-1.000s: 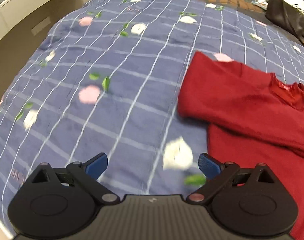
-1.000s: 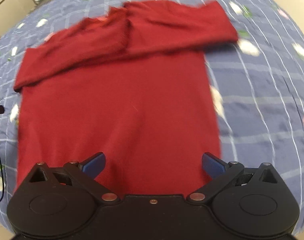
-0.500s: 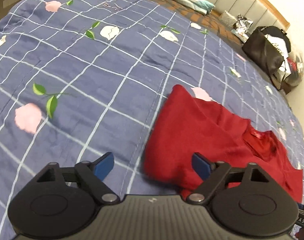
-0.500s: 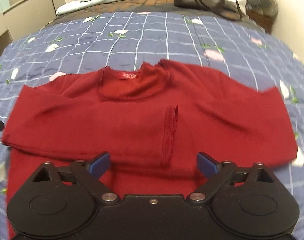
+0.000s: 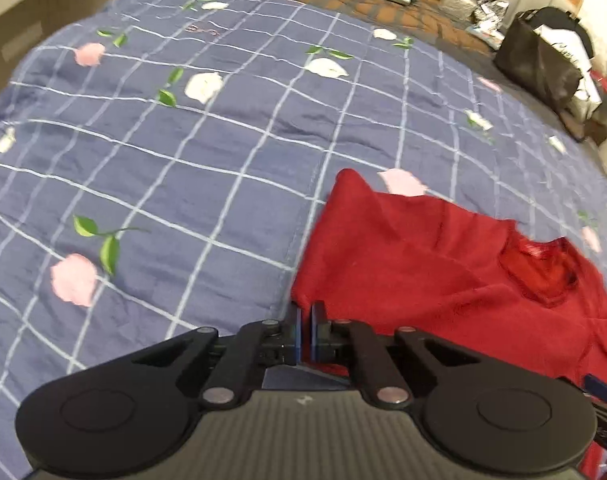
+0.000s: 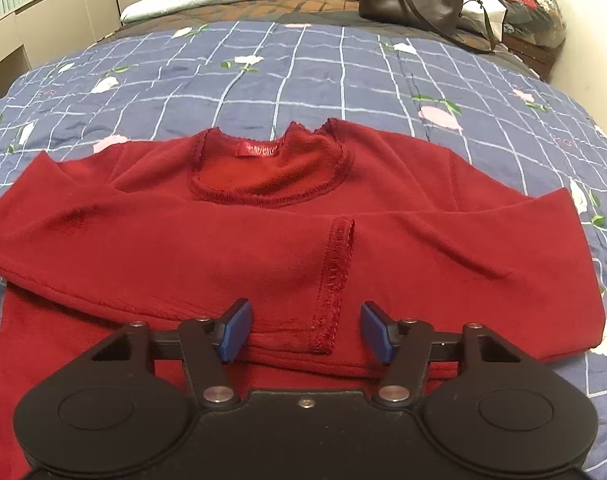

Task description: Fold small clothes

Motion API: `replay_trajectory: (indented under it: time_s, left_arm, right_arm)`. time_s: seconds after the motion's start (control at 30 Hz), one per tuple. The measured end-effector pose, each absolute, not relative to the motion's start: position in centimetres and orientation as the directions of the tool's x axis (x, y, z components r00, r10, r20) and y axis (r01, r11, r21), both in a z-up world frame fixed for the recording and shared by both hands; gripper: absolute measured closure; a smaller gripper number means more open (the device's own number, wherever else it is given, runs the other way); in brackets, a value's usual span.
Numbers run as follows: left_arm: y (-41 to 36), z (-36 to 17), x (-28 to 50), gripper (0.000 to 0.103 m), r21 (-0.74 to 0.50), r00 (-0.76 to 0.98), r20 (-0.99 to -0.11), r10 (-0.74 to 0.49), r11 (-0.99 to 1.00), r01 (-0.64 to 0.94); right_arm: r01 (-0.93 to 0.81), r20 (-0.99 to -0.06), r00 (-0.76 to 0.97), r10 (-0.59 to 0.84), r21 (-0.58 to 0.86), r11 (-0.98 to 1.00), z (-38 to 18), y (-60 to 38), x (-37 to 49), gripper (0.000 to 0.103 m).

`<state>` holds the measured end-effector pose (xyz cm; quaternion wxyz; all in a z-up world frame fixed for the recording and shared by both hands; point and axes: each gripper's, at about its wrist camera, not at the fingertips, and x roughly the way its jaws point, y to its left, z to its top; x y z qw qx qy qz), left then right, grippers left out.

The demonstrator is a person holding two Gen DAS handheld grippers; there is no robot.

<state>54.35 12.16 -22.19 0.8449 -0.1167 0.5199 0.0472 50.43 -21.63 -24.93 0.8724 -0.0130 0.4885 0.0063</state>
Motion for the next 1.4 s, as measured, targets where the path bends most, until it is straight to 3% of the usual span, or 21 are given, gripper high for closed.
replay_trajectory:
  time_s: [0.17,0.23,0.33,0.5,0.63,0.8,0.9,0.97,1.07,1.2,1.33,1.4]
  left_arm:
    - [11.7,-23.0,54.2,0.093,-0.169,0.448,-0.892,-0.053,0.960,-0.224]
    - [11.8,-22.8,53.7,0.078,-0.177,0.456,-0.889,-0.046,0.952,-0.249]
    - [11.5,-22.0,52.3,0.041,-0.172,0.484,-0.875,-0.016,0.945,-0.280]
    - [10.5,-20.8,48.5,0.027,-0.178,0.503,-0.864,0.010,0.929,-0.324]
    - [9.5,-21.3,44.7,0.019,-0.174,0.469,-0.883,0.028,0.908,-0.382]
    - [7.7,-21.9,40.2,0.019,-0.134,0.395,-0.917,0.060,0.885,-0.447]
    - [6.7,-21.6,38.0,0.019,-0.115,0.373,-0.924,0.080,0.873,-0.474]
    - [6.2,-21.2,36.7,0.019,-0.107,0.356,-0.930,0.091,0.861,-0.498]
    - [5.5,-20.5,35.3,0.018,-0.086,0.344,-0.932,0.110,0.857,-0.507]
    - [5.0,-19.9,34.3,0.011,-0.075,0.331,-0.937,0.112,0.860,-0.504]
    - [5.1,-19.9,33.3,0.006,-0.081,0.306,-0.948,0.086,0.865,-0.495]
    - [5.3,-20.1,32.9,0.004,-0.089,0.288,-0.955,0.064,0.868,-0.488]
  right_arm:
    - [-0.041,-0.841,0.540,0.031,0.010,0.999,-24.0,-22.9,50.0,0.035]
    - [-0.023,-0.827,0.562,0.028,0.018,1.000,-23.0,-24.4,49.3,0.027]
    - [0.032,-0.817,0.576,-0.009,0.011,0.999,-21.7,-28.1,48.0,0.023]
    - [0.153,-0.831,0.540,-0.133,-0.059,0.986,-21.5,-35.6,46.8,0.024]
    - [0.271,-0.856,0.493,-0.158,-0.021,0.962,-22.5,-40.9,47.3,0.027]
    - [0.317,-0.887,0.457,-0.070,0.089,0.944,-24.2,-44.5,48.3,0.039]
    - [0.235,-0.894,0.447,-0.014,0.102,0.967,-24.1,-44.1,48.8,0.075]
    - [0.185,-0.903,0.430,-0.018,0.069,0.980,-24.0,-43.7,48.9,0.084]
    - [0.173,-0.905,0.426,0.002,0.083,0.981,-23.8,-44.2,48.9,0.085]
    - [0.182,-0.915,0.400,0.044,0.126,0.975,-23.9,-45.0,48.9,0.074]
    - [0.139,-0.902,0.416,0.115,0.188,0.972,-22.4,-44.8,46.5,0.040]
    - [0.106,-0.899,0.399,0.180,0.240,0.965,-22.0,-44.2,44.3,0.033]
